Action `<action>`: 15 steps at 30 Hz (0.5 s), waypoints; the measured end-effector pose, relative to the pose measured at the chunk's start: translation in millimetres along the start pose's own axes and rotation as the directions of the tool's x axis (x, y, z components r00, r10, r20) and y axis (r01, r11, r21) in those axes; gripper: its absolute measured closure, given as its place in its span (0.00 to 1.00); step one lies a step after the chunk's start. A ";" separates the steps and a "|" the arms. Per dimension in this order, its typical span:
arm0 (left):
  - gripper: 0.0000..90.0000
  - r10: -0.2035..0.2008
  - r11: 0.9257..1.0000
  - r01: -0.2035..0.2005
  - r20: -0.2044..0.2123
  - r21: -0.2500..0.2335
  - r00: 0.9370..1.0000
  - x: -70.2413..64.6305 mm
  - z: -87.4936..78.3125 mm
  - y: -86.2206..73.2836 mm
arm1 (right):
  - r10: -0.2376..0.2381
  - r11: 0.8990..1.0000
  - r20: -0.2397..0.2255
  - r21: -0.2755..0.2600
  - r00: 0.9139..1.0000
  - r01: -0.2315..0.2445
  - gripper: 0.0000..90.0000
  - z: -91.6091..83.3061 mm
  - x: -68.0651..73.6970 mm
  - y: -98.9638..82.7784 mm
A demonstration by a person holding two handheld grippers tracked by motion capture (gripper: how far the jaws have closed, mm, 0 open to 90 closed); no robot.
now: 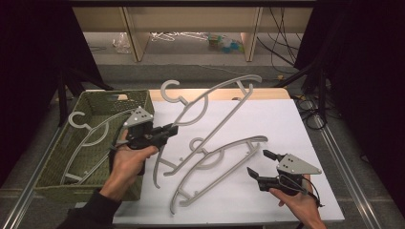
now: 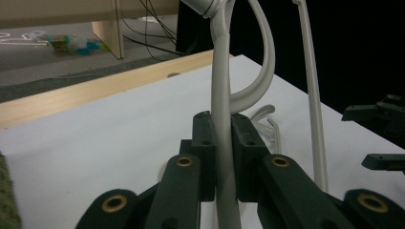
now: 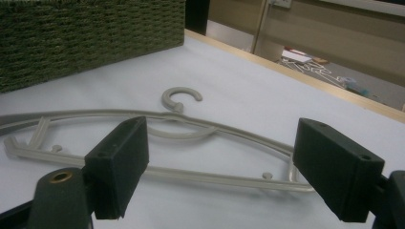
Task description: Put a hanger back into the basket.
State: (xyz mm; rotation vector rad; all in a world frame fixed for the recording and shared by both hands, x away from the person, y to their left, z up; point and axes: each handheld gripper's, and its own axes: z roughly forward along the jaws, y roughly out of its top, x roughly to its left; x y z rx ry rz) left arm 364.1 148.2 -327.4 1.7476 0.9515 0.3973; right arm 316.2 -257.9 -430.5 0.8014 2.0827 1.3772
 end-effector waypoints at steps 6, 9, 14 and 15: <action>0.91 0.020 1.000 -0.021 -0.074 -0.006 0.997 20.7 -27.7 7.4 | -0.002 1.000 0.002 0.000 1.000 0.002 0.23 0.3 0.1 0.0; 0.91 -0.007 1.000 0.005 -0.100 -0.019 0.995 33.0 -41.9 5.7 | -0.002 1.000 0.002 0.000 1.000 0.002 0.23 0.2 -0.2 0.0; 0.91 -0.020 0.999 0.016 -0.133 -0.032 0.991 53.6 -63.0 2.0 | 0.001 1.000 0.002 0.000 1.000 -0.001 0.23 0.3 -0.3 -0.1; 0.91 -0.033 0.999 0.028 -0.139 -0.036 0.990 58.2 -66.7 1.1 | 0.002 1.000 0.002 -0.001 1.000 -0.002 0.23 0.4 -0.2 0.0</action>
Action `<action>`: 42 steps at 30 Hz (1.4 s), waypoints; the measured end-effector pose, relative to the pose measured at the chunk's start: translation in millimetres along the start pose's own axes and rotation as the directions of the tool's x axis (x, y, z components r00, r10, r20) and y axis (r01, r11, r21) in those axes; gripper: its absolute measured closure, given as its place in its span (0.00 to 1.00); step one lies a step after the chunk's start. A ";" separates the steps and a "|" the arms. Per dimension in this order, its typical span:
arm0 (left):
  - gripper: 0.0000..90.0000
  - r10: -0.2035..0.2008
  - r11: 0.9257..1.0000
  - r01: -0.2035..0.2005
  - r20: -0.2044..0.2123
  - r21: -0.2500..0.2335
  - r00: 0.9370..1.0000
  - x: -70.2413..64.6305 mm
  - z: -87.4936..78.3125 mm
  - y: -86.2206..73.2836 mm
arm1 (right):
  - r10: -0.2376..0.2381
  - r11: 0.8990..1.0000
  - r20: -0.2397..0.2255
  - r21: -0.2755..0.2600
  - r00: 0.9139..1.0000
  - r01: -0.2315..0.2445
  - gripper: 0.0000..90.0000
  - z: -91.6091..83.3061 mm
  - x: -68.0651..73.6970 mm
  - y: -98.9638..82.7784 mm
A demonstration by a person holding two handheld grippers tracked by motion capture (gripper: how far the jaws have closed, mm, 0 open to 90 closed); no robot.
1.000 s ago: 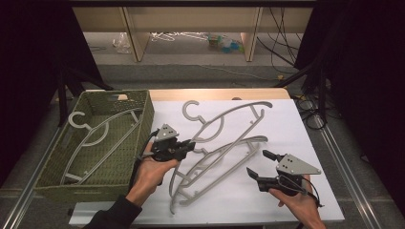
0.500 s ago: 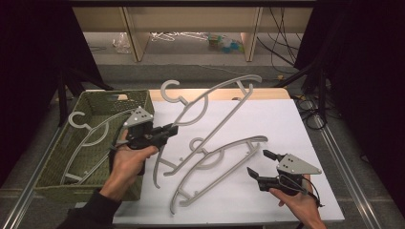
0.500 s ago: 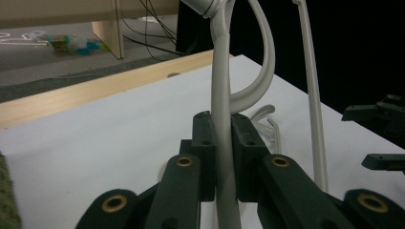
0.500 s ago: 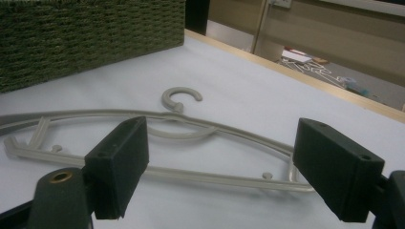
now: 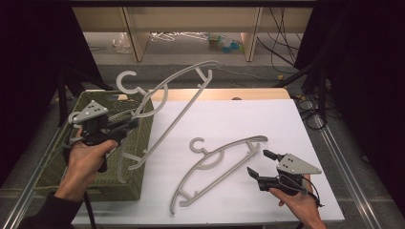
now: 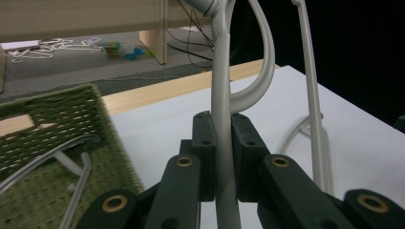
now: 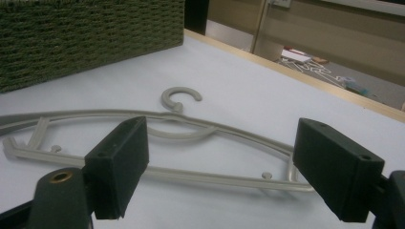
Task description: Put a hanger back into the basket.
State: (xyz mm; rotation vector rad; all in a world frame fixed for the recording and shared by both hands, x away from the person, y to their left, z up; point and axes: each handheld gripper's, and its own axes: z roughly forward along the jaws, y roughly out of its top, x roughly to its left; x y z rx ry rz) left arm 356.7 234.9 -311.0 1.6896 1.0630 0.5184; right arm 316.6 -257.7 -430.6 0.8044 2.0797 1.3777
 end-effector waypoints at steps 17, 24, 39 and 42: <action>0.91 0.041 0.999 -0.037 -0.214 0.022 0.976 82.9 -25.7 -13.6 | -0.001 1.000 0.004 -0.001 1.000 0.001 0.23 0.9 0.4 0.4; 0.91 0.066 0.997 -0.050 -0.279 0.066 0.958 104.8 -33.3 -28.3 | 0.013 1.000 0.005 -0.013 1.000 -0.013 0.23 1.3 -0.2 -0.2; 0.91 0.085 0.991 -0.043 -0.340 0.130 0.937 140.6 -45.4 -56.3 | 0.011 1.000 0.000 -0.009 1.000 -0.011 0.23 2.1 -0.3 -0.4; 0.91 0.099 0.988 -0.052 -0.343 0.144 0.934 143.4 -47.7 -60.3 | 0.012 1.000 -0.001 -0.008 1.000 -0.012 0.23 2.0 -0.2 -0.3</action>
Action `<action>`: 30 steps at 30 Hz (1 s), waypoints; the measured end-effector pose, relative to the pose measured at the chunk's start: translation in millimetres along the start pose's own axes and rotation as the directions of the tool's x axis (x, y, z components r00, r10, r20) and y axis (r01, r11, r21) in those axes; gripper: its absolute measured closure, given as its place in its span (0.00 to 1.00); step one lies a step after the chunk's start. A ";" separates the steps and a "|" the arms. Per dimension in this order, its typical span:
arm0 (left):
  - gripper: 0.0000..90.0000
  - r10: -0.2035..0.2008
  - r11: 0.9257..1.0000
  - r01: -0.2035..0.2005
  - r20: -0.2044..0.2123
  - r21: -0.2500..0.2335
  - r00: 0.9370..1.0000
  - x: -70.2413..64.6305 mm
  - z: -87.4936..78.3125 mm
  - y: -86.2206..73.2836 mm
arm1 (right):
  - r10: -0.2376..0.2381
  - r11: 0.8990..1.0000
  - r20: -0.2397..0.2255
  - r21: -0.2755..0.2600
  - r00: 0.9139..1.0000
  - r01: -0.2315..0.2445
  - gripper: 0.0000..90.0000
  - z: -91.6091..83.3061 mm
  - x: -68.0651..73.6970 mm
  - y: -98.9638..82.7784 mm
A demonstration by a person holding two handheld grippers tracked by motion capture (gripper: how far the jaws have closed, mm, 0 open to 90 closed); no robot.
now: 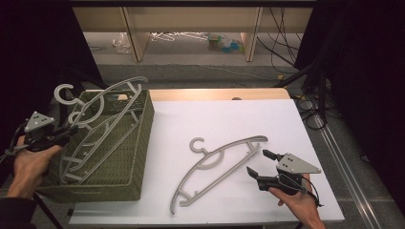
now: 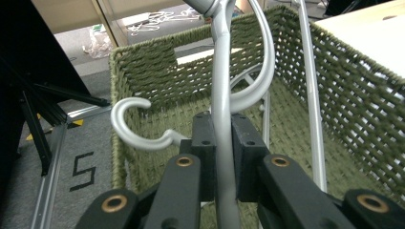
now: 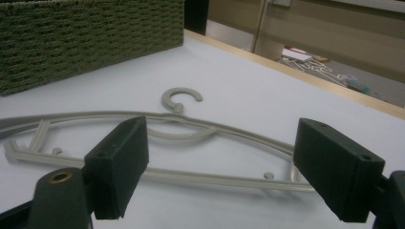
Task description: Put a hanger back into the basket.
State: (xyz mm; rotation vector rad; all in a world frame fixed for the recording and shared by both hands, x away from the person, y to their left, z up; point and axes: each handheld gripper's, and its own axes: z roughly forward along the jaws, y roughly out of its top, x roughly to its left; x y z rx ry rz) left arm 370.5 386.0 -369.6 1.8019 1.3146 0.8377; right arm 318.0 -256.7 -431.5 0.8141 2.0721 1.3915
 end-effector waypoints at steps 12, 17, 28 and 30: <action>0.91 0.026 0.999 -0.026 -0.015 0.048 1.000 8.6 -1.9 -11.4 | 0.003 1.000 -0.002 0.007 1.000 -0.003 0.23 0.2 0.4 0.0; 0.91 0.039 0.997 -0.038 -0.009 0.060 0.999 10.1 -2.7 -13.3 | 0.004 1.000 -0.002 0.008 1.000 -0.004 0.23 0.2 0.4 -0.1; 0.91 0.044 0.991 -0.046 0.018 0.122 0.999 6.7 8.4 -23.2 | -0.002 1.000 -0.004 0.010 1.000 0.002 0.23 0.9 0.8 0.0; 0.91 0.097 0.982 -0.100 0.024 0.158 0.995 6.4 8.4 -22.9 | 0.002 1.000 0.001 0.005 1.000 -0.002 0.23 1.7 0.7 -0.5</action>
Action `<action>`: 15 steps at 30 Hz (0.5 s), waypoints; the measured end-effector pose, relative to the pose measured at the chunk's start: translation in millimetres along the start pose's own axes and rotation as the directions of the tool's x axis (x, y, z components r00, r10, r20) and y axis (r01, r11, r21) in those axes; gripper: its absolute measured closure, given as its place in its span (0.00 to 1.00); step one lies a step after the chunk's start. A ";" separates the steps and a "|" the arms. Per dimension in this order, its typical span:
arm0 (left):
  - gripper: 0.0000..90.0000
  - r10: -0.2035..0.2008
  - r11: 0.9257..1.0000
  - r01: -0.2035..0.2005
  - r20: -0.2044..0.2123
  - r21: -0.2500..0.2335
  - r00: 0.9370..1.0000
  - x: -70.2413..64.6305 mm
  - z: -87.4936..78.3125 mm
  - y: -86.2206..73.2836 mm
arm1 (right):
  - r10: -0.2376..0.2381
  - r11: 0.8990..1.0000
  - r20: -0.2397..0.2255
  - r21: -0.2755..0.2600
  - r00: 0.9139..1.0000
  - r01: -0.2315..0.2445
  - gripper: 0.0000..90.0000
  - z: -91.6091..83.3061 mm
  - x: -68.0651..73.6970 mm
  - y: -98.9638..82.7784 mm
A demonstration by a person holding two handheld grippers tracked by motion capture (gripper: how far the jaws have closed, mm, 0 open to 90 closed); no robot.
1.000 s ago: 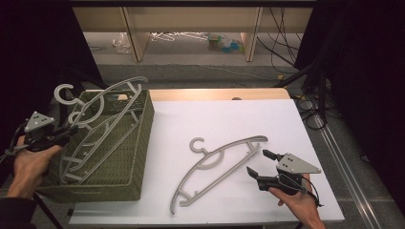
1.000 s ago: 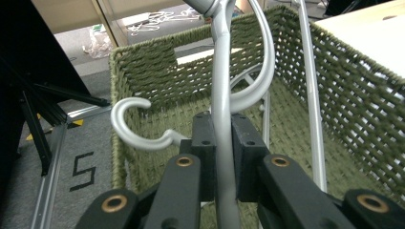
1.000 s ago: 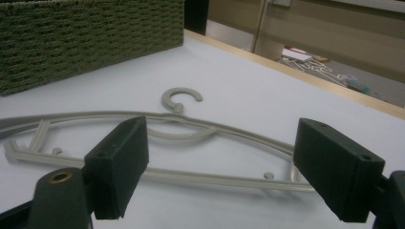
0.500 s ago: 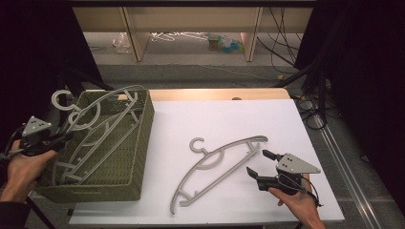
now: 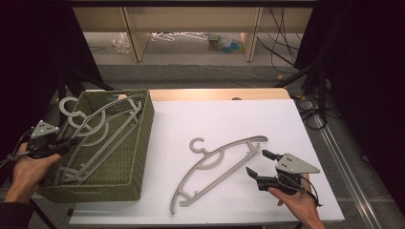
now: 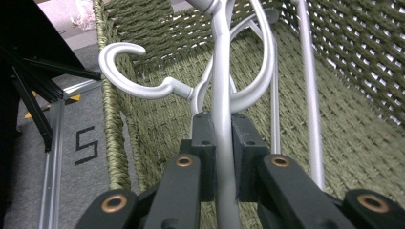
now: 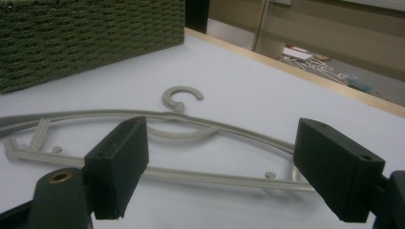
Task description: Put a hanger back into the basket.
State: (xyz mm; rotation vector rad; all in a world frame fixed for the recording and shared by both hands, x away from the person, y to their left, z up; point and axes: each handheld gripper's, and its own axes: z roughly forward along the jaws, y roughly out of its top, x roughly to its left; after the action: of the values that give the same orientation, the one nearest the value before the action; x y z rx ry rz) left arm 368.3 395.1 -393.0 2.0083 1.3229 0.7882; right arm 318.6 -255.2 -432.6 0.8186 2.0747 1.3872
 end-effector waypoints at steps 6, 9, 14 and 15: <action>0.90 0.019 0.997 -0.019 0.002 0.071 1.000 -5.6 12.6 0.7 | -0.003 1.000 -0.006 0.007 1.000 0.003 0.23 -1.0 0.0 0.4; 0.90 -0.007 0.994 0.004 0.019 0.110 1.000 -5.7 22.7 -2.7 | -0.004 1.000 -0.004 0.004 1.000 0.004 0.23 -0.7 -0.3 0.2; 0.87 -0.018 0.984 0.017 0.003 0.179 1.000 -11.0 34.2 -8.3 | -0.003 1.000 -0.006 0.008 1.000 0.003 0.23 -0.7 -0.1 0.3; 0.85 -0.039 0.985 0.037 0.004 0.169 0.999 -10.3 33.8 -9.2 | -0.004 1.000 -0.005 0.007 1.000 0.004 0.23 -0.7 -0.1 0.3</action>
State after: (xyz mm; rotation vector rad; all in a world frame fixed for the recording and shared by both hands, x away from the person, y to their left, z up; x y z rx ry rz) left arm 384.9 383.2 -423.1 2.1073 1.4630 0.6702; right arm 318.2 -255.6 -432.1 0.8137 2.0854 1.3822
